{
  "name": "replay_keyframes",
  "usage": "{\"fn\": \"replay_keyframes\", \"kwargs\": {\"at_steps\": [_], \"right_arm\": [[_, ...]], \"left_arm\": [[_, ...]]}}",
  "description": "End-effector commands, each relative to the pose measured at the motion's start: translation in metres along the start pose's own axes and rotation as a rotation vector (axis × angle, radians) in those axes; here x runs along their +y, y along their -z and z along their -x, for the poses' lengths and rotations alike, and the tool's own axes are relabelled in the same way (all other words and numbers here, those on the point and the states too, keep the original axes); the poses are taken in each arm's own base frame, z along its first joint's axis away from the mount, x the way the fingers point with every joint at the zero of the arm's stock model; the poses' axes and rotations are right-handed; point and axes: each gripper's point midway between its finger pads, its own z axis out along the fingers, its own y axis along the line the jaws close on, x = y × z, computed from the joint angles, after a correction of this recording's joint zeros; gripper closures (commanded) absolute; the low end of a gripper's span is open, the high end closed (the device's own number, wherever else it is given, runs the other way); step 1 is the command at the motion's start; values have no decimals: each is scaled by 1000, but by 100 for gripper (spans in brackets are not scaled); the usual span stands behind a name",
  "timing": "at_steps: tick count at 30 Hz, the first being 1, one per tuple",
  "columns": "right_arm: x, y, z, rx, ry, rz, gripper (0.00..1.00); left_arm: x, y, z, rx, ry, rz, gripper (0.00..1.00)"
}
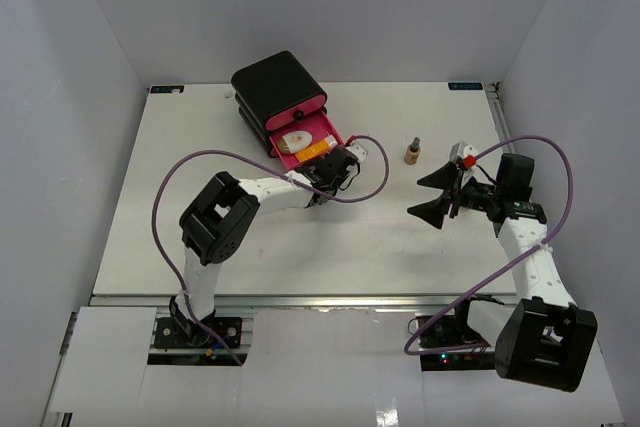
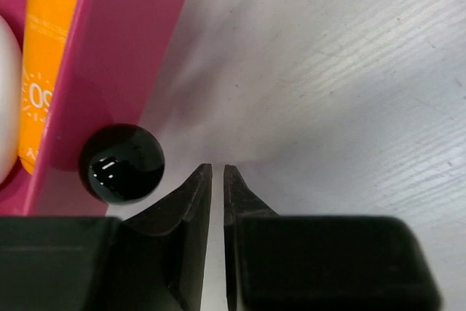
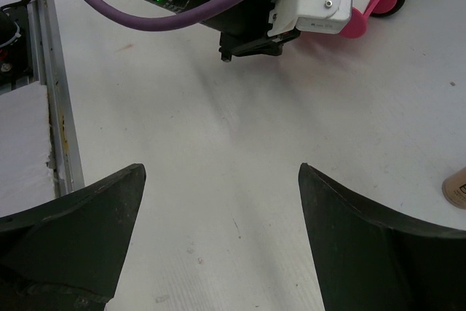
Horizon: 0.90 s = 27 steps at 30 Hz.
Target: Organize the makeup
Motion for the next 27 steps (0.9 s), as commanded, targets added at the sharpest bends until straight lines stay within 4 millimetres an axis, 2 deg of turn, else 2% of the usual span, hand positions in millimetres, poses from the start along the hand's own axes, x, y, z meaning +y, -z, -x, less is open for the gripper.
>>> {"fn": "replay_keyframes", "kwargs": {"at_steps": [1, 7, 13, 19, 27], "right_arm": [[0, 1, 4, -20, 22, 13, 8], [-2, 1, 3, -21, 11, 12, 8], [-4, 4, 3, -28, 6, 5, 8], [-5, 5, 3, -30, 0, 0, 8], [-6, 7, 3, -32, -5, -5, 8]], "left_arm": [[20, 3, 19, -52, -28, 86, 74], [31, 2, 26, -78, -74, 141, 68], [56, -6, 31, -75, -113, 254, 54], [84, -7, 47, -94, -73, 291, 42], [107, -14, 62, -103, -21, 285, 39]]}}
